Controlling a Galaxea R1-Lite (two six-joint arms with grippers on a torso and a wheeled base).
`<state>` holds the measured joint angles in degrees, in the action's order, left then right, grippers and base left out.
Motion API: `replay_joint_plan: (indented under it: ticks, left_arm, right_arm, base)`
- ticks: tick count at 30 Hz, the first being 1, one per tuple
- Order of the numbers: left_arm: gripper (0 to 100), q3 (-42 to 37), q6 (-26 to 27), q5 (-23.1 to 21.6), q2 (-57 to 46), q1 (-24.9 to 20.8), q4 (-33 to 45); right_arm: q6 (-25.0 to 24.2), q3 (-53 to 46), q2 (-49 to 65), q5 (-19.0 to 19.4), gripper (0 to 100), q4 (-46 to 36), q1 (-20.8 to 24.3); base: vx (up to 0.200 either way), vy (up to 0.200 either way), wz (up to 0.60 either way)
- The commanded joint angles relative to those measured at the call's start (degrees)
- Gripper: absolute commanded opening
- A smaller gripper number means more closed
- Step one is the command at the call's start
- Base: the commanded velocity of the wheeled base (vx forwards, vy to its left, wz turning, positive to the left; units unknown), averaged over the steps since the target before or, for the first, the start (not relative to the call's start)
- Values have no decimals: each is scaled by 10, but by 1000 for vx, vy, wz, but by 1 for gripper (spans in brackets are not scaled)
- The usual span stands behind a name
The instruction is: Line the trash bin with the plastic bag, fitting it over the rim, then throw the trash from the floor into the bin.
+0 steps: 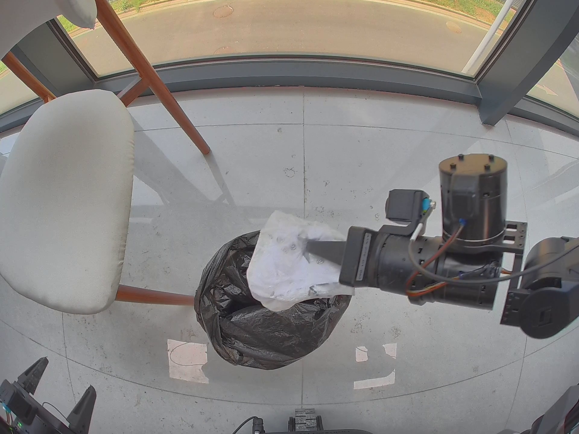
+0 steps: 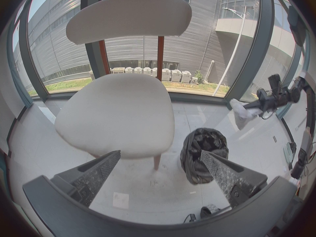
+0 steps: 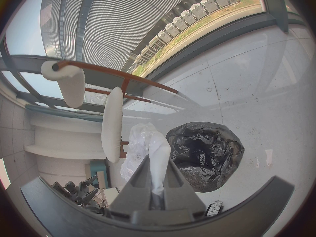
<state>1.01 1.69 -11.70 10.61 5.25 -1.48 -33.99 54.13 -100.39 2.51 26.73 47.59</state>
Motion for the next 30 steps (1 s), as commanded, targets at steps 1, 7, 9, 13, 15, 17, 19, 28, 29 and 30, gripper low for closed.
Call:
replay_joint_plan:
  ticks: [1,7,9,13,15,17,19,28,29,30]
  left_arm:
    - [100,-8,5,59,-75,2,-9]
    - [100,-8,16,106,-75,0,17]
    - [100,-8,20,97,-74,-2,18]
    - [100,-8,15,97,-74,-2,17]
    - [100,-8,15,97,-75,-2,17]
    - [100,-8,13,96,-75,-2,17]
    - [100,-8,8,97,-75,-2,17]
    - [100,-8,7,97,-75,-1,17]
    - [100,-8,7,97,-75,-1,17]
    - [100,-8,7,97,-75,-1,17]
  right_arm:
    - [52,29,-116,0,0,7,7]
    - [77,42,-165,0,0,9,16]
    - [78,49,-180,0,0,9,15]
    - [79,74,-207,-1,0,9,7]
    - [79,83,-219,-4,0,9,2]
    - [78,84,-227,-5,0,9,-1]
    - [76,83,-227,-5,100,9,-5]
    - [82,68,-208,-12,100,9,-52]
    - [83,61,-188,-16,100,8,-57]
    - [83,60,-183,-16,100,8,-58]
  base:
    - [0,0,0]
    - [0,0,0]
    - [0,0,0]
    - [0,0,0]
    - [0,0,0]
    - [0,0,0]
    - [0,0,0]
    - [0,0,0]
    - [0,0,0]
    - [0,0,0]
